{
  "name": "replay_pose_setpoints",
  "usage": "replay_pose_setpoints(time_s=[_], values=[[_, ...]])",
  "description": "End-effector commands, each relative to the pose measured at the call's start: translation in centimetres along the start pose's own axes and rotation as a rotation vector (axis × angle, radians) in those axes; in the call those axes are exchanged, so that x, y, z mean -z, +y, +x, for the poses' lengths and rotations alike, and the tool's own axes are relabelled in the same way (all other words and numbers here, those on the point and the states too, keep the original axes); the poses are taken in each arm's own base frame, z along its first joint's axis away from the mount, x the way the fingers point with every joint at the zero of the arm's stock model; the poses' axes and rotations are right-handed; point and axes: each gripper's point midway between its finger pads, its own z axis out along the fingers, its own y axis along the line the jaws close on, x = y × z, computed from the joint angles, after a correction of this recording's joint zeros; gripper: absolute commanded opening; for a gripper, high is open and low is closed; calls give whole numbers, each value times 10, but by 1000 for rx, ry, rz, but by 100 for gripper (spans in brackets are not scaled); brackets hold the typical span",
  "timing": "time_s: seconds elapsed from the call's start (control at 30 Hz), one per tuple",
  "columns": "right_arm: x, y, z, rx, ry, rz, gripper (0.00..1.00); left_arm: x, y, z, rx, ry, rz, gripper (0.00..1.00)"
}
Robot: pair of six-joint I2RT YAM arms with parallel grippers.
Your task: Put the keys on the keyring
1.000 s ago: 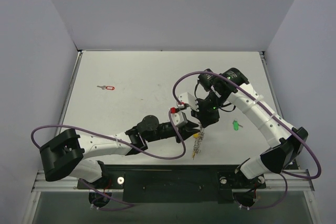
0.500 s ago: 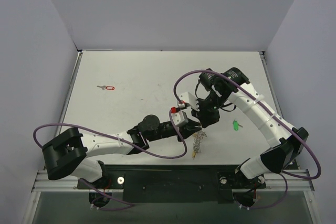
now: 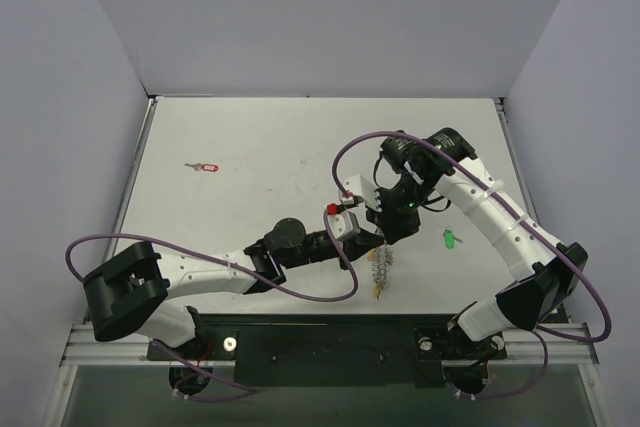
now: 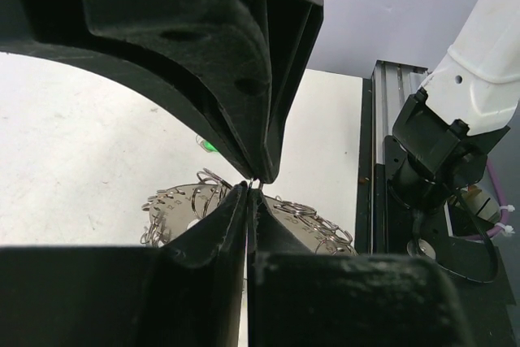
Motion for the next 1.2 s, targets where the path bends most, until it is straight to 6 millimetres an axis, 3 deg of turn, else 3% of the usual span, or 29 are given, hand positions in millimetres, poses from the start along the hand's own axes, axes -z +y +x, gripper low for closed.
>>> replay_pose_setpoints(time_s=[0.0,0.27,0.3,0.4,0.57,0.6,0.7,0.77,0.87,0.9,0.93,1.03,1.17], values=[[5,35,7,-27,29,-131,0,-7,-8,-22,22,-61,35,15],[5,36,6,-30,18,-136,0,-7,-10,-25,39,-76,46,22],[4,36,6,-32,21,-138,0,-8,-11,-24,39,-74,49,21],[6,36,6,-29,13,-131,0,-8,-13,-22,39,-62,64,0],[8,35,5,-38,-10,-125,0,-3,-11,-20,40,-65,46,0],[9,36,3,-42,-25,-130,0,-1,-6,-27,38,-94,15,0],[16,34,6,-70,-80,-108,28,12,0,-26,43,-118,-33,0],[19,34,8,-78,-122,-103,37,19,-1,-30,37,-146,-38,0],[22,36,8,-57,-185,-89,42,32,-4,-45,12,-240,-33,0],[19,37,8,-15,-209,-96,43,39,-4,-35,16,-235,-38,0],[19,42,7,25,-236,-92,44,44,-5,-40,10,-283,-37,0],[4,50,7,276,-332,-117,50,52,-7,-46,18,-344,-30,0],[-6,38,-5,396,-421,-48,57,62,-11,-68,33,-470,-16,0]])
